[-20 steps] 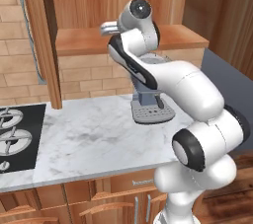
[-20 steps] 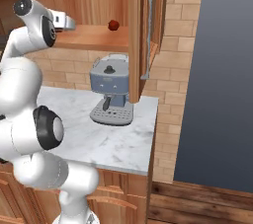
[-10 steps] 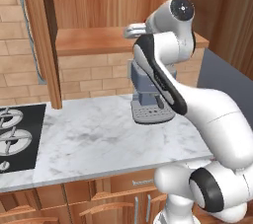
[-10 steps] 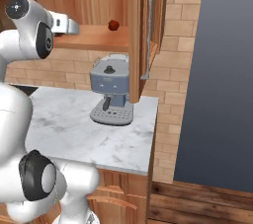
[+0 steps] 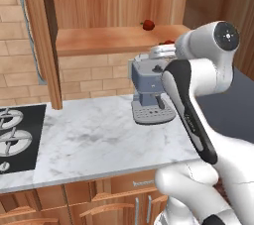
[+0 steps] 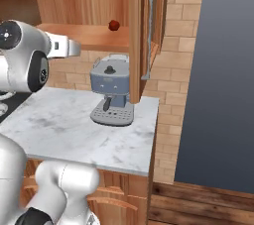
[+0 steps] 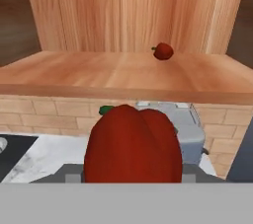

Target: Pick the bell peppers from the cabinet and place them in one bowl. Pick the mushroom from the sink and place it in the other bowl.

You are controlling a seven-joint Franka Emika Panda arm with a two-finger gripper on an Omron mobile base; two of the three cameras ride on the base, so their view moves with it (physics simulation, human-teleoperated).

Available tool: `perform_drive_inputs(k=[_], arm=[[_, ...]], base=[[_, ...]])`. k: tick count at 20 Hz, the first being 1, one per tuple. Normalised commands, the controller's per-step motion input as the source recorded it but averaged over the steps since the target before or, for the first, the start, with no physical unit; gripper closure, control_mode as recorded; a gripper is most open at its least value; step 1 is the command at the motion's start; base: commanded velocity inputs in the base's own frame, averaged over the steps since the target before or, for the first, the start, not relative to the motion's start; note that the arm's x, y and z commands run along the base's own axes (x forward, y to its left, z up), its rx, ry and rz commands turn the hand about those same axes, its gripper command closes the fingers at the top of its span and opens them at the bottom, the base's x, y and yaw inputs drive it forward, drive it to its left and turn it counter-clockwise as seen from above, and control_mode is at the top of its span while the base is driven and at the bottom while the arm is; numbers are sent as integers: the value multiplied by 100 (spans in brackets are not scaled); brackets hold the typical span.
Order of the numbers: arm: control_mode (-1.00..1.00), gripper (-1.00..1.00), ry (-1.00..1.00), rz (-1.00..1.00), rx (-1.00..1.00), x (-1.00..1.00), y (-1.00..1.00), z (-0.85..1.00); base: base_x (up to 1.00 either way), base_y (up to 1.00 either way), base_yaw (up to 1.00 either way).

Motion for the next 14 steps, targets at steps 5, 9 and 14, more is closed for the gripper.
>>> perform_drive_inputs(k=[5,9,14], arm=[[-100,100,5,-14,-4,-76,-24,-29],[-100,100,18,-22,-9,-33,-15,-15],[-100,100,25,-14,2,-26,-16,0]], base=[[0,0,0],[0,0,0],[0,0,0]])
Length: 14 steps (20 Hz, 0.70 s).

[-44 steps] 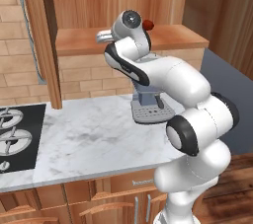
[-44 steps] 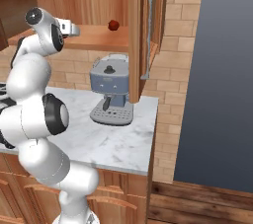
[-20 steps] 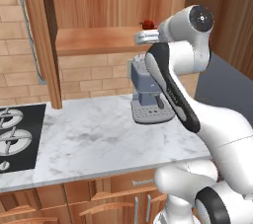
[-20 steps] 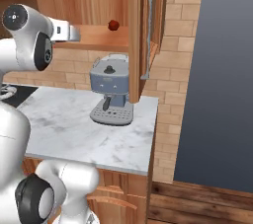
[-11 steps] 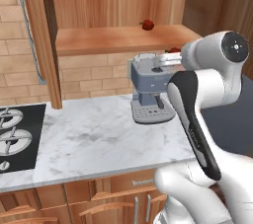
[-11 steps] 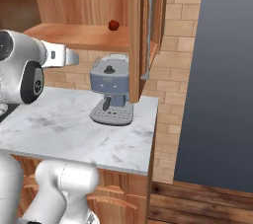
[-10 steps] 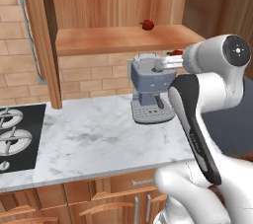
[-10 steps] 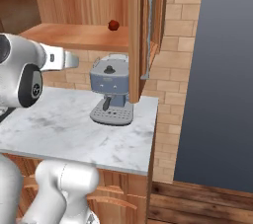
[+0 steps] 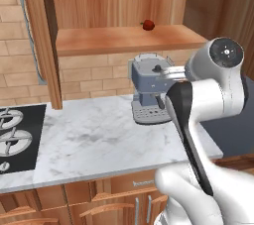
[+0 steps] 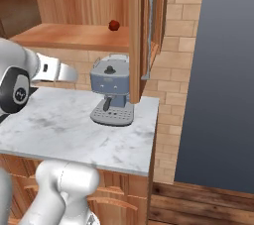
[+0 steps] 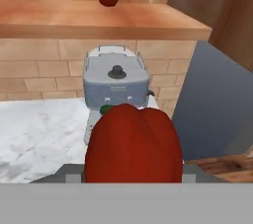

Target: Pick the bell peppers from the cabinet and place them in one bowl. Pick the mushroom from the sink and place it in the other bowl.

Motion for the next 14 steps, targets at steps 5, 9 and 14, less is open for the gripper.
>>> perform_drive_inputs(k=[5,9,14], arm=[[-100,100,32,-11,4,-16,-18,-3],[-100,100,20,0,8,0,-1,-32],[-100,100,7,10,23,-2,0,-62]], base=[[0,0,0],[0,0,0],[0,0,0]])
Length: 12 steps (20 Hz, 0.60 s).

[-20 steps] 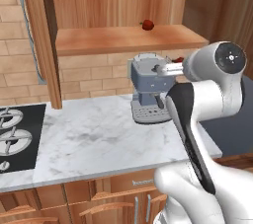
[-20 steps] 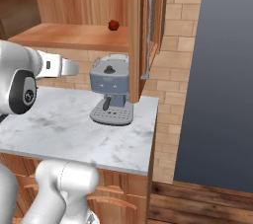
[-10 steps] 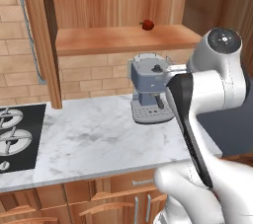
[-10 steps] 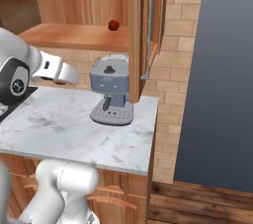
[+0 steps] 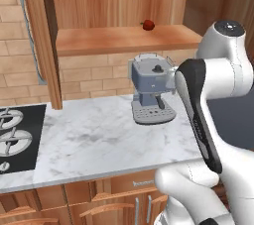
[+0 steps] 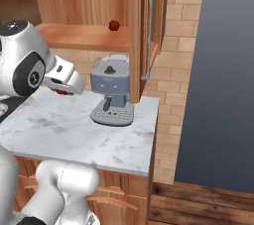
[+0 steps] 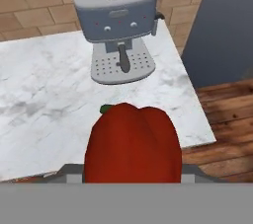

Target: Pick the bell peppers from the cabinet and place them in one bowl. Pick the mushroom from the sink and place it in the other bowl.

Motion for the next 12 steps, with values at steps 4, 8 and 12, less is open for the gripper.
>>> perform_drive_inputs(k=[4,8,12], arm=[[-100,100,4,14,17,-33,0,-43],[-100,100,9,4,-1,-55,0,-17],[-100,100,26,0,-14,-23,0,0]], base=[[0,0,0],[0,0,0],[0,0,0]])
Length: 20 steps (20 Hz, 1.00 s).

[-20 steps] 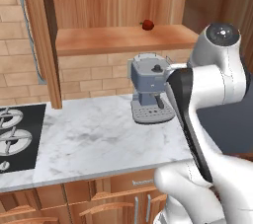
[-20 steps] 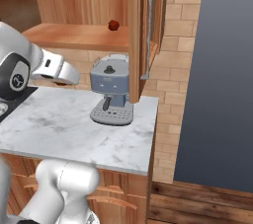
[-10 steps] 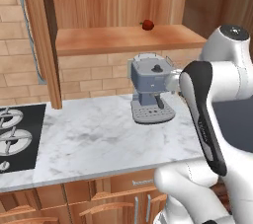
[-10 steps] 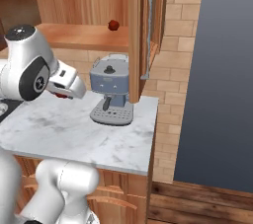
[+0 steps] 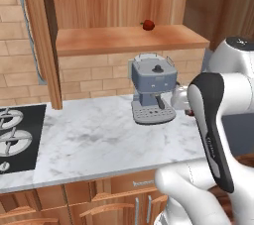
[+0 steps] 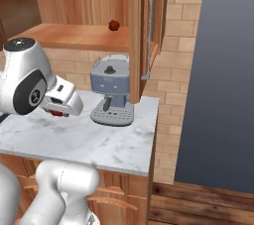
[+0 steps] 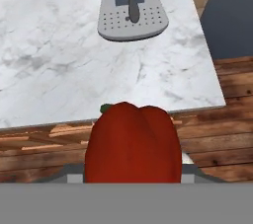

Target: Pick the bell peppers from the cabinet and place them in one bowl. Pick the mushroom from the sink and place it in the other bowl.

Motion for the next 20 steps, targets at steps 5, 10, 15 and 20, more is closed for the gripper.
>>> perform_drive_inputs(k=[5,10,15,20], arm=[[-100,100,16,-3,-14,-23,0,-11],[-100,100,0,0,0,-2,0,-2],[-100,100,0,0,0,0,0,0],[-100,100,0,0,0,-10,0,0]], base=[[0,0,0],[0,0,0],[0,0,0],[0,0,0]])
